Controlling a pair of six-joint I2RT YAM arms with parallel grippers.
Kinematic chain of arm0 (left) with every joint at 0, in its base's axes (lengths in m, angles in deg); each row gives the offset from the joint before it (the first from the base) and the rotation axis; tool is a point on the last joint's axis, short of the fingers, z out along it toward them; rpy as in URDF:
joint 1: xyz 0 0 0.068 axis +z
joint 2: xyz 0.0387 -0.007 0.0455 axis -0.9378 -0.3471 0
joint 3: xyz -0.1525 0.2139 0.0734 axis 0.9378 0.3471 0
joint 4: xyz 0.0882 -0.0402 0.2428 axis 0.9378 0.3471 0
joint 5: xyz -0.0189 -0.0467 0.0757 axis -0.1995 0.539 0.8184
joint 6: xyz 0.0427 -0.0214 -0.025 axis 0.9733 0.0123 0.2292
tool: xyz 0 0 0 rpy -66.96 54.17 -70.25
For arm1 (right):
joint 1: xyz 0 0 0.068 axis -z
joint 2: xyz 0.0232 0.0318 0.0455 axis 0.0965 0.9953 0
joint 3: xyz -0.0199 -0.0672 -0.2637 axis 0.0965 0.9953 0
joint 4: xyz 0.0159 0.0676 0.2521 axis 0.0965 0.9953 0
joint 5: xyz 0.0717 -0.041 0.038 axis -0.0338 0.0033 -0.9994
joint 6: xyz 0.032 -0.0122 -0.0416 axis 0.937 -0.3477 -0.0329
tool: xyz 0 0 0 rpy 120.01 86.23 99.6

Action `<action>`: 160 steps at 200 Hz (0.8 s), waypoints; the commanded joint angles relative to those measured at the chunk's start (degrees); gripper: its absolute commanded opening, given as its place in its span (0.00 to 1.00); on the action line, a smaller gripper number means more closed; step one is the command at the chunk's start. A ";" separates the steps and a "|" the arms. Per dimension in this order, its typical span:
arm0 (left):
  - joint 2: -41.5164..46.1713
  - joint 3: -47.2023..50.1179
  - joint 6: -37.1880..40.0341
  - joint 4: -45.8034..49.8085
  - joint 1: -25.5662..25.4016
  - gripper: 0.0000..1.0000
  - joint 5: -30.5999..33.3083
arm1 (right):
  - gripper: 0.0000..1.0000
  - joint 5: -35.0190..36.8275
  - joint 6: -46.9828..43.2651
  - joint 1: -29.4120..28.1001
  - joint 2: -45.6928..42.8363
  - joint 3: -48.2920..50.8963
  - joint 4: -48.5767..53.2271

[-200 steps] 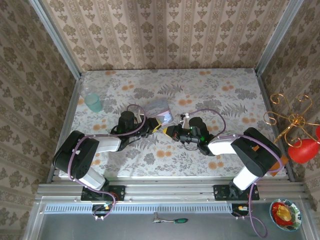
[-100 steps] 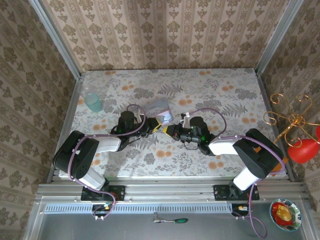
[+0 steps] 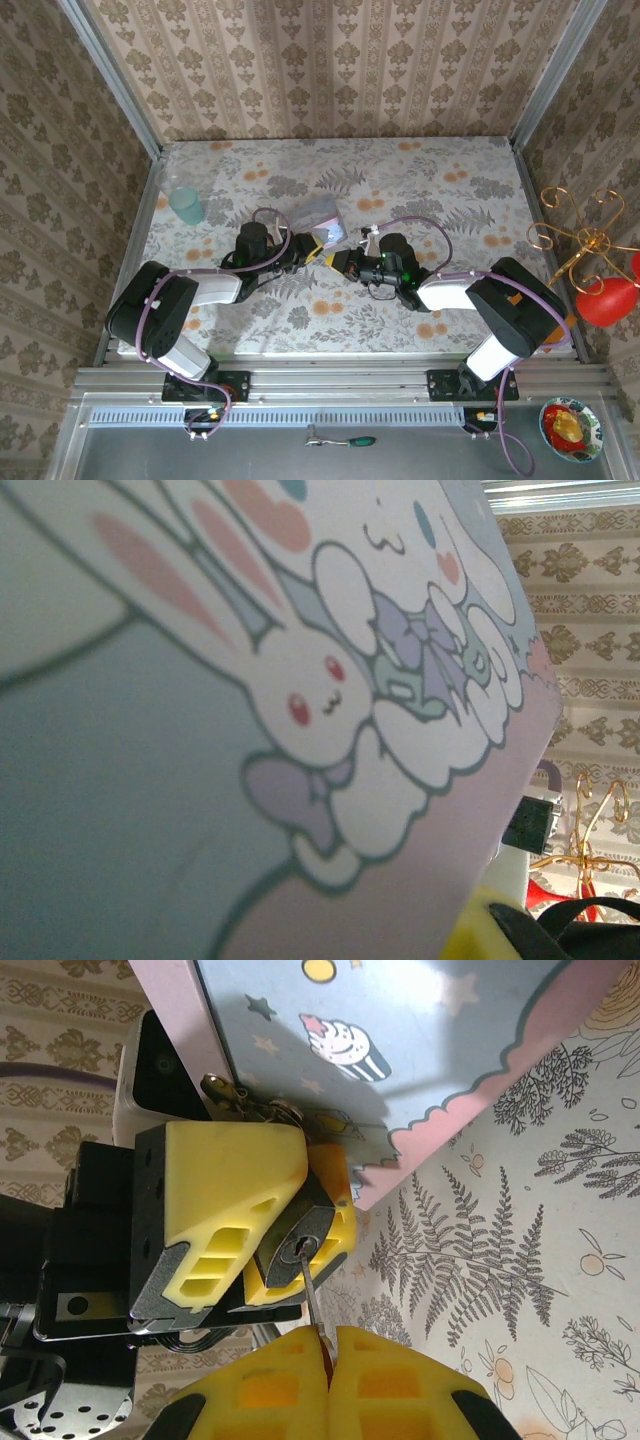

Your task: Unlock the padlock with the key

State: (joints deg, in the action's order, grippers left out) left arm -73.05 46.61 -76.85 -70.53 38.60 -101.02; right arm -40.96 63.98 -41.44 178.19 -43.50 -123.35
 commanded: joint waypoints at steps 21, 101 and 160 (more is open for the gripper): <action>1.87 0.16 -0.12 -5.11 -0.11 0.00 -0.90 | 0.00 -1.16 -0.25 -0.31 -1.19 -1.33 -0.02; 2.77 0.36 -0.20 -4.70 -0.86 0.00 -1.06 | 0.00 -1.12 -0.41 0.30 -0.34 -3.16 0.55; 2.68 0.75 -1.45 -8.18 -2.60 0.00 -0.28 | 0.00 -2.81 0.98 2.75 2.09 -3.38 -1.59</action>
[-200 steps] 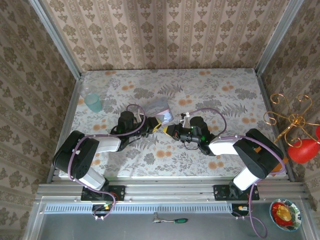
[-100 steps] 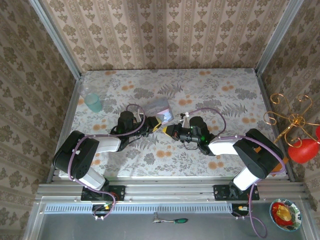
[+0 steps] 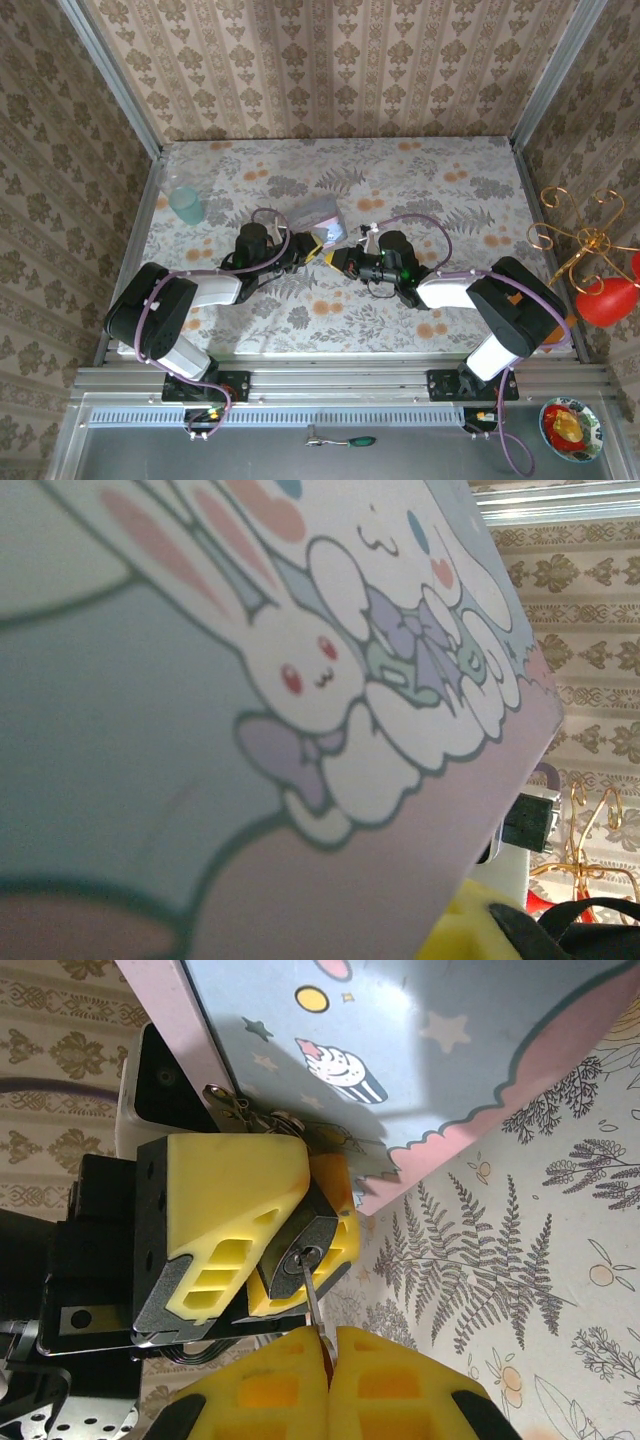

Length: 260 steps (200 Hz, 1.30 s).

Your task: Unlock the padlock with the key

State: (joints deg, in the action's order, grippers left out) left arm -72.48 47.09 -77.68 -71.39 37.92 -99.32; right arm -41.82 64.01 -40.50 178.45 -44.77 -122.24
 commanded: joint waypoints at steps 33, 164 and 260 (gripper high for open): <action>-0.12 0.06 -2.58 -11.65 -3.11 0.00 -1.92 | 0.00 -4.46 3.45 1.85 4.16 -4.05 -4.67; -0.71 -3.73 0.89 -7.15 -6.50 0.00 -1.03 | 0.04 -3.09 9.63 3.28 8.67 -3.93 -10.51; -2.31 -4.06 1.07 -6.82 -7.17 0.00 -1.16 | 0.00 -4.12 8.52 0.76 7.80 -6.46 -11.09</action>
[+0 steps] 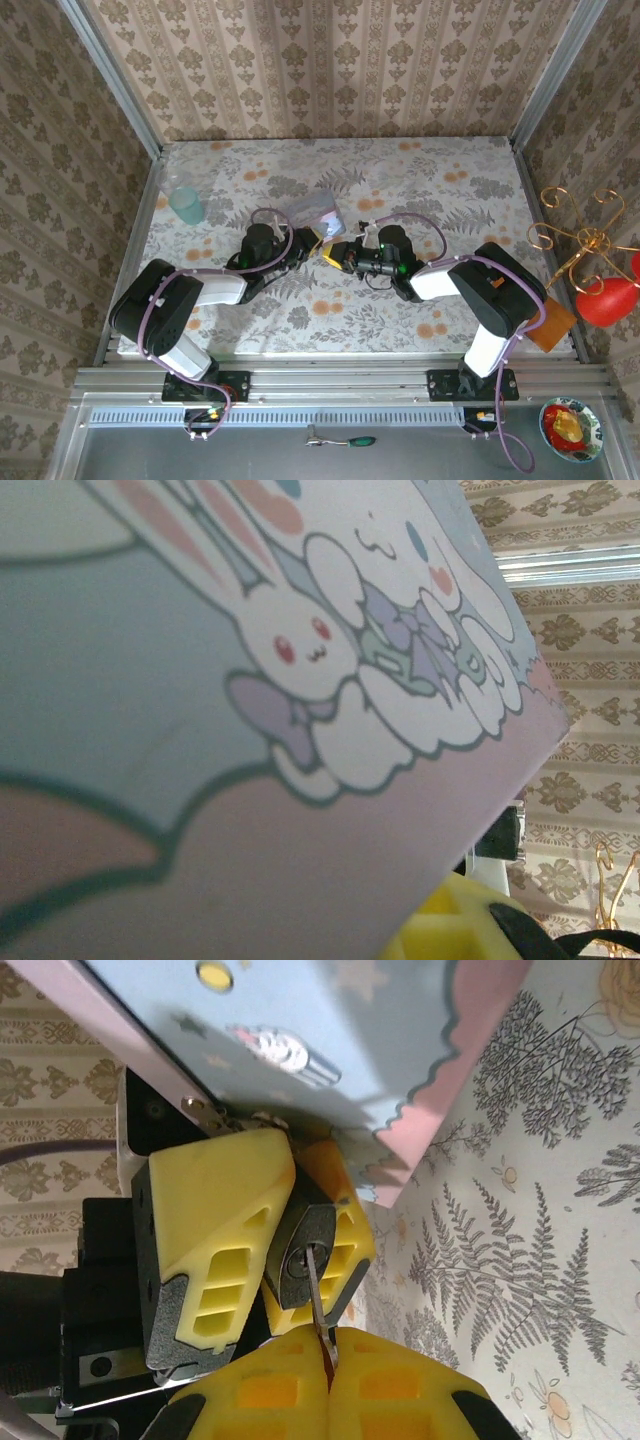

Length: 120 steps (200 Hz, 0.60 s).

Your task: Unlock the padlock with the key

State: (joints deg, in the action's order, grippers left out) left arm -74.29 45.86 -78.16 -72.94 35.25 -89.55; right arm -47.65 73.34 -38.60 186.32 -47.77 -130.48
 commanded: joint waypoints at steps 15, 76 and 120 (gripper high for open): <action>-0.40 -2.70 1.63 -5.10 -4.43 0.00 -11.02 | 0.00 1.82 -0.72 -0.16 -0.28 -2.61 -2.94; 0.91 -1.82 2.22 -4.42 -4.42 0.00 -10.17 | 0.04 3.46 -0.47 2.91 -0.87 -0.04 -1.89; 1.26 -2.07 2.03 -4.35 -4.48 0.00 -10.69 | 0.09 5.01 -0.81 3.33 -1.18 1.38 -0.42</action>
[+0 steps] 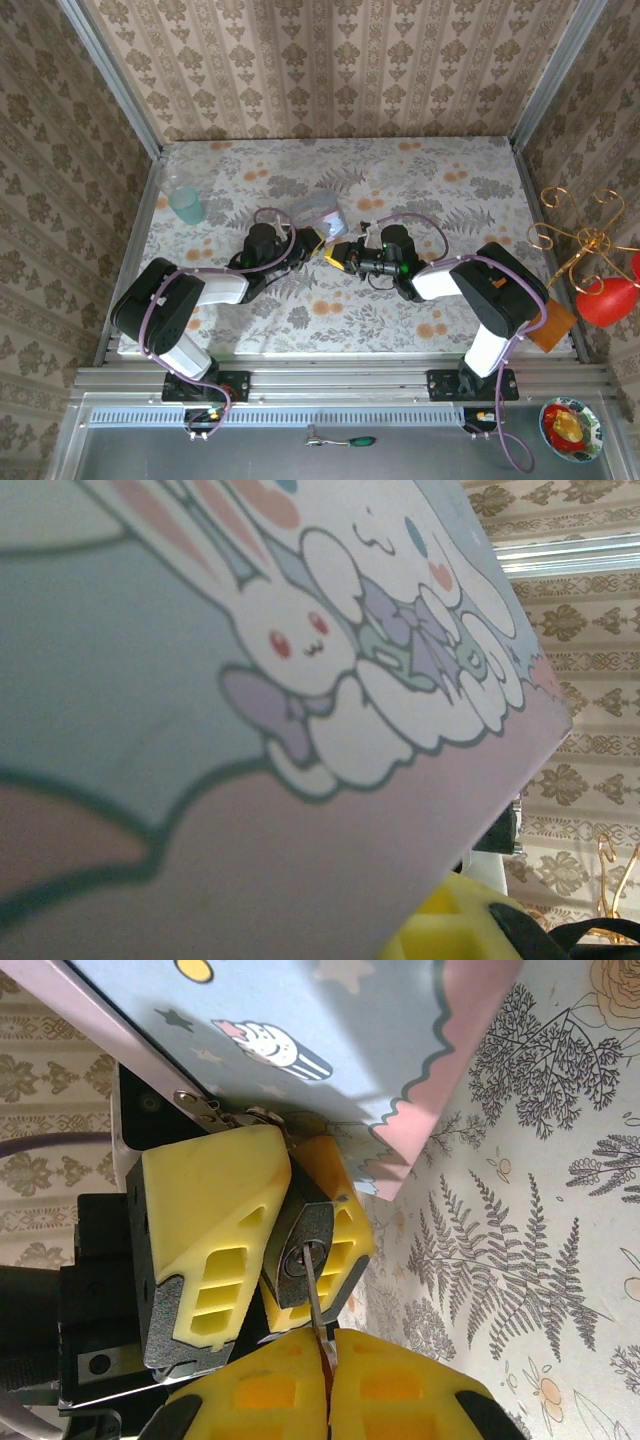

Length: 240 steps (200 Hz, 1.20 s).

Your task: Unlock the padlock with the key

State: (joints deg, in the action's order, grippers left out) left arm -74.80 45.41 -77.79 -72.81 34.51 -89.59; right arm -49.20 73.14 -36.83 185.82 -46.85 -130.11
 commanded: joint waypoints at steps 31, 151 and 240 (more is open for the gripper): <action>2.17 -2.58 3.08 -2.11 -3.67 0.00 -12.67 | 0.08 3.31 2.45 3.15 0.64 0.55 -4.14; 2.74 -4.62 3.20 -0.90 -4.03 0.00 -15.18 | 0.09 0.60 4.94 5.35 3.39 -0.60 -5.19; 1.41 -5.12 -0.53 -7.54 -4.62 0.00 -14.08 | 0.00 0.61 6.55 2.68 5.56 -1.58 -9.11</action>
State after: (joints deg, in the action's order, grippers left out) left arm -74.77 42.83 -76.43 -68.43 34.31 -92.08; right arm -54.03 77.97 -32.43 188.77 -45.89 -136.44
